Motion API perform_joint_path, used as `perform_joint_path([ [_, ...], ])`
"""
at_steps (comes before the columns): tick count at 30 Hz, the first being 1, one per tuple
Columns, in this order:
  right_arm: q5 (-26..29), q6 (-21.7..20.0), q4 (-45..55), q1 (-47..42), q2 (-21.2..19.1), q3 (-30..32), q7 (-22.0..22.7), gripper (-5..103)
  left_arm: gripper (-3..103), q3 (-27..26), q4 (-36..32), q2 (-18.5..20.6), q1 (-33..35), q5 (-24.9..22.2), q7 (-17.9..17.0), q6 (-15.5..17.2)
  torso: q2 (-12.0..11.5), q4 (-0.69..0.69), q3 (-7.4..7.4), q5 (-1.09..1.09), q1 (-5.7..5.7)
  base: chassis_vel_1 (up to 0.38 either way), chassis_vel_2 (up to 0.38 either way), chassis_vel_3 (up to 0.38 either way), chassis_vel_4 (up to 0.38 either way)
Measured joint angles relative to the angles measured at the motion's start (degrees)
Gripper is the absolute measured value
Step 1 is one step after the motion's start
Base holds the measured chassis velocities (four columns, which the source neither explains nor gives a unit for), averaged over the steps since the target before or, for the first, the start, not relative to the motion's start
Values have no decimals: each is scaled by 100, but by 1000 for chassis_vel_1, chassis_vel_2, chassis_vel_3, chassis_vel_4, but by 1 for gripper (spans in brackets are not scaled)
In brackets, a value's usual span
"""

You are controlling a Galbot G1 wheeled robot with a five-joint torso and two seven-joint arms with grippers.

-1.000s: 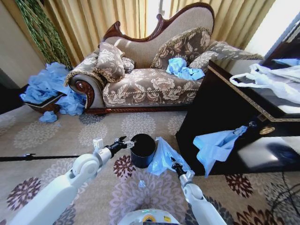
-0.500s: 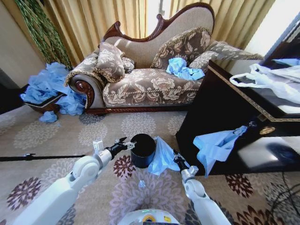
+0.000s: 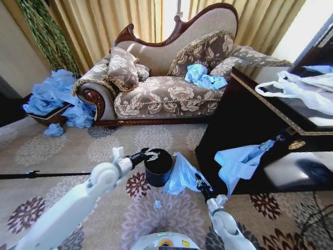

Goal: Place a garbage bag over the trash bin.

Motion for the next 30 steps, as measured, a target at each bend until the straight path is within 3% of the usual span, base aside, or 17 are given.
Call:
perform_joint_path([
  [2, -25, 0, -191, 78, 33, -1, -43, 25, 100, 51, 90, -47, -73, -2, -23, -1, 0, 2, 1, 0, 0, 0, 0, 0, 0],
  [5, -107, 48, -869, 415, 143, -30, -150, 41, 100, 136, 277, -133, -246, -8, -39, -14, 0, 3, 1, 1, 0, 0, 0, 0, 0],
  [7, -136, 61, -993, 486, 164, -31, -166, 41, 100, 150, 311, -146, -281, -14, -40, -16, 0, 2, 1, 1, 1, 0, 0, 0, 0],
  [12, -366, 191, -1655, 821, 240, 1, -190, 62, 100, 192, 409, -169, -470, -135, -41, -28, 0, 2, 1, -1, 0, 0, 0, 0, 0],
  [13, -366, 191, -1655, 821, 240, 1, -190, 62, 100, 192, 409, -169, -470, -135, -41, -28, 0, 2, 1, -1, 0, 0, 0, 0, 0],
  [16, -1042, 587, -1953, 937, 228, 119, -189, 79, 100, 205, 442, -189, -510, -212, -13, -34, 0, 3, 1, 0, 0, 0, 0, 0, 0],
  [17, -1042, 587, -1953, 937, 228, 119, -189, 79, 100, 205, 442, -189, -510, -212, -13, -34, 0, 3, 1, 0, 0, 0, 0, 0, 0],
  [20, -1542, 841, -2042, 966, 156, 182, -208, 95, 100, 248, 488, -228, -522, -217, 26, -41, 0, 2, 1, 0, 0, 0, 0, 0, 0],
  [25, -1599, 902, -2134, 1054, 130, 139, -189, 100, 100, 292, 507, -276, -545, -223, 48, -54, 0, 2, 0, 0, 0, 0, 0, 0, 0],
  [30, -1948, 1240, -2573, 1377, 207, 174, -136, 100, 100, 348, 508, -284, -562, -231, 150, -99, 0, 2, 1, 0, 1, 0, 0, 0, 0],
])
